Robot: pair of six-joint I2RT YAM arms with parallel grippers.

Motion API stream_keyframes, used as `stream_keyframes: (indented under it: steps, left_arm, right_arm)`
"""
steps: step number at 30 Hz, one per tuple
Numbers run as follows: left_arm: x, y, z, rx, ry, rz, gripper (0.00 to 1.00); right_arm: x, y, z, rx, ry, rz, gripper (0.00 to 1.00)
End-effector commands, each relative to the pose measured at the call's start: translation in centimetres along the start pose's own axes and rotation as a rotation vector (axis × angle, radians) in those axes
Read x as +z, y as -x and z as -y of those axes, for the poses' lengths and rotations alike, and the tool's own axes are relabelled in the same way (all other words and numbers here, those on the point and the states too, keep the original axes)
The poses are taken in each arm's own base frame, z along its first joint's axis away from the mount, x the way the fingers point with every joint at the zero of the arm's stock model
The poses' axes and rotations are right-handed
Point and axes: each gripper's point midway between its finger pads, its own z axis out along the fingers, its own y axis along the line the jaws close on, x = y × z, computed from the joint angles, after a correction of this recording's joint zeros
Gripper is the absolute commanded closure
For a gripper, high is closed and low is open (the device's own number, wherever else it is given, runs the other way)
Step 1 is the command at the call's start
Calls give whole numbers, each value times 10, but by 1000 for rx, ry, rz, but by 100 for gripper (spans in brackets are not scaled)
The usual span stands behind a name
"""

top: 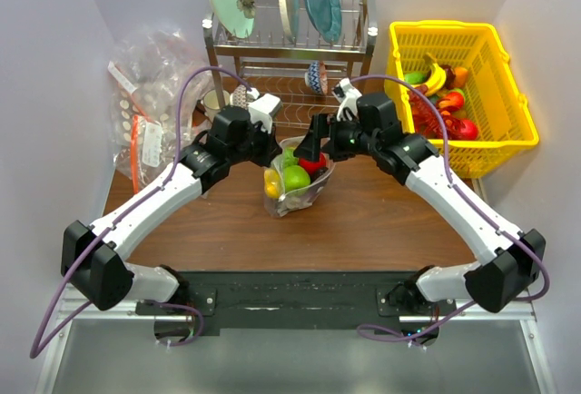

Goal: Place the food in the zip-top bag and seal the zipper
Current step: Place the fake fruit in the zipper food storage bag.

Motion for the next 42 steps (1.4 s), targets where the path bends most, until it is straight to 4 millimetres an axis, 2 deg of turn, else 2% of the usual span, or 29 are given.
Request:
stream_keyframes:
  steps: [1, 6, 12, 20, 21, 25, 26, 27, 28, 32, 38, 39, 40, 42]
  left_arm:
    - [-7, 12, -1, 9, -4, 53, 100]
    - [-8, 12, -1, 9, -3, 53, 100]
    - [-8, 13, 0, 8, -9, 55, 100]
    - [-8, 12, -2, 7, -2, 55, 100]
    - [-9, 13, -1, 8, -5, 56, 100]
    - [-9, 14, -1, 7, -7, 59, 100]
    - [-8, 13, -1, 7, -8, 57, 100]
    - [-8, 13, 0, 8, -11, 58, 100]
    - [-9, 14, 0, 8, -12, 61, 100]
    - [-9, 14, 1, 9, -18, 63, 100]
    - [-15, 19, 11, 9, -76, 95, 100]
    - [-18, 25, 10, 6, -76, 118, 100]
    - [-18, 24, 9, 3, -75, 115, 100]
    - [-18, 24, 6, -2, -70, 114, 100]
  right_arm:
    - [-34, 32, 11, -39, -161, 116, 10]
    - [-44, 30, 43, -57, -340, 117, 23]
    - [-30, 17, 72, -81, -447, 53, 36]
    - [-10, -3, 84, -73, -461, -38, 51]
    - [-9, -4, 84, -71, -458, -39, 53]
    - [-3, -11, 84, -60, -437, -61, 74]
    - [-2, -12, 83, -59, -432, -69, 80]
    - [0, -13, 80, -57, -413, -74, 92]
    - [0, -14, 79, -56, -404, -78, 99]
    - [-7, -6, 66, -62, -363, -50, 100]
    - [-35, 27, 40, -80, -312, 64, 100]
    - [-39, 29, 37, -86, -311, 63, 100]
    - [-44, 40, 30, -92, -304, 86, 100]
    - [-49, 45, 26, -103, -298, 95, 100]
